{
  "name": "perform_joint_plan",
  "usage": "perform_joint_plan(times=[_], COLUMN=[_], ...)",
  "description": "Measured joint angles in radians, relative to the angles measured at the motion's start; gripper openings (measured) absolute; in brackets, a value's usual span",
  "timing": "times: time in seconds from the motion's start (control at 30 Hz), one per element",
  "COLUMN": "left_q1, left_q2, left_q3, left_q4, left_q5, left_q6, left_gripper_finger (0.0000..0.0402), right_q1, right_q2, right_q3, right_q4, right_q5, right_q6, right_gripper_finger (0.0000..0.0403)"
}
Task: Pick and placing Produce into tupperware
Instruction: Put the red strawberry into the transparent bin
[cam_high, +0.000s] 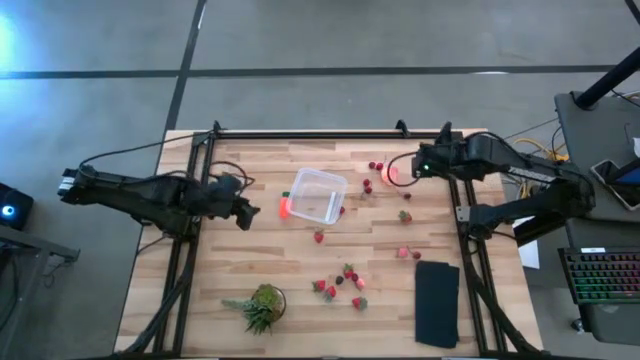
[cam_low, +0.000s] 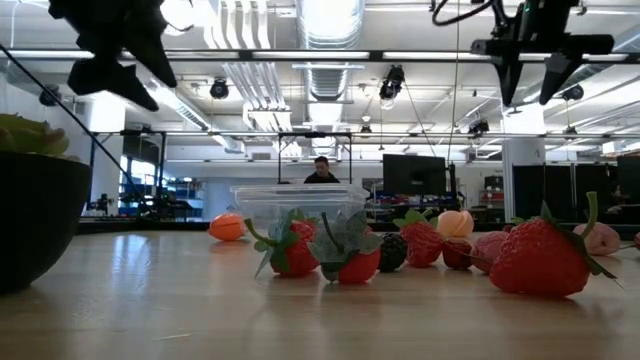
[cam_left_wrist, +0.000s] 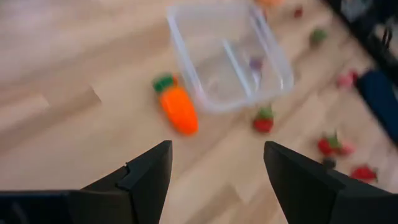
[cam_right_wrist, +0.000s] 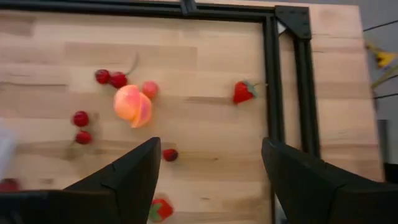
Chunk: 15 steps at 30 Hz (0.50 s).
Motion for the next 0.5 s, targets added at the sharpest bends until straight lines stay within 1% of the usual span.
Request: perform_joint_plan(times=[0.03, 0.13, 0.33, 0.4, 0.5], left_q1=[0.003, 0.021, 0.062, 0.064, 0.063], left_q2=[0.011, 0.054, 0.094, 0.093, 0.078], left_q3=[-0.006, -0.011, -0.007, 0.0, 0.0], left_q4=[-0.003, -0.023, -0.037, -0.034, -0.035], left_q5=[0.017, 0.025, 0.037, 0.036, 0.037], left_q6=[0.0, -0.001, 0.003, 0.007, 0.008], left_gripper_finger=[0.024, 0.024, 0.024, 0.024, 0.024], right_q1=[-0.017, -0.077, -0.223, -0.264, -0.322], right_q2=[0.01, 0.042, 0.109, 0.137, 0.186], right_q3=[0.001, -0.001, -0.044, -0.055, -0.068], right_q4=[0.0, 0.005, 0.065, 0.08, 0.083], right_q5=[-0.005, -0.039, -0.185, -0.194, -0.172], right_q6=[-0.014, -0.054, -0.214, -0.263, -0.342], right_gripper_finger=[0.0272, 0.0274, 0.0276, 0.0275, 0.0276])
